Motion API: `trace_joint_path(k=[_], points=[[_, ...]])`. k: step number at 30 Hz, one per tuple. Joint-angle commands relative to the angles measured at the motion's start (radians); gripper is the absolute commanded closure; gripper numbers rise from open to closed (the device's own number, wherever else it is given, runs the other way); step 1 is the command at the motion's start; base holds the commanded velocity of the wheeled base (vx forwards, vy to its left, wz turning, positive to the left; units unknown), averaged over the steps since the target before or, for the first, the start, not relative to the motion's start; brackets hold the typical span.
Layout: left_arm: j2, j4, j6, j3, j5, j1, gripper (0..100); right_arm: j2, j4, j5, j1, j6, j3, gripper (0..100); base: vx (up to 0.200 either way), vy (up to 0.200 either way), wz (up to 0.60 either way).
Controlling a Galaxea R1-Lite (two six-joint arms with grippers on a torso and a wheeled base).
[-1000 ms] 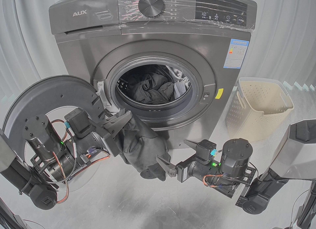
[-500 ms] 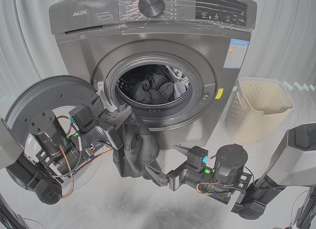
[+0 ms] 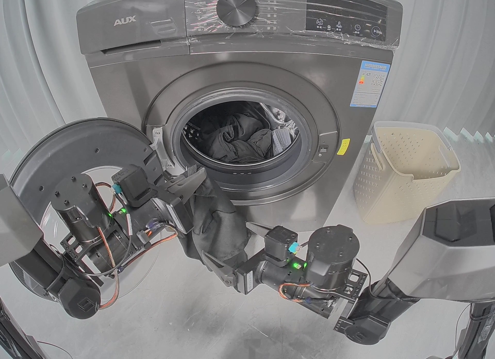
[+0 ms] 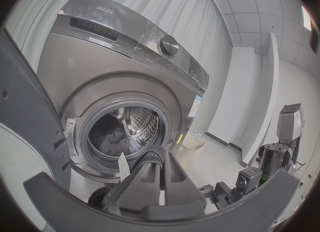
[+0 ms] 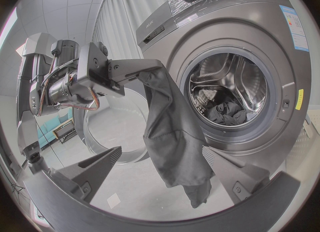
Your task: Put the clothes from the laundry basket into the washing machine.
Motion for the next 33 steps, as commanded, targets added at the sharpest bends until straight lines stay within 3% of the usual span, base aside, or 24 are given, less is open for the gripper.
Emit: trace_joint_path(k=[1, 23, 33], points=[[0.011, 0.0, 0.001, -0.005, 0.001, 0.005, 100, 0.059, -0.002, -0.001, 0.006, 0.0, -0.072, 0, 0.0, 0.0, 0.0], [0.005, 0.0, 0.001, -0.007, 0.004, 0.004, 100, 0.171, 0.037, 0.013, -0.029, -0.028, -0.312, 0, 0.0, 0.0, 0.0], [0.002, 0.0, -0.001, -0.007, 0.004, 0.002, 100, 0.194, 0.037, 0.0, -0.082, -0.028, -0.336, 0, 0.0, 0.0, 0.0]])
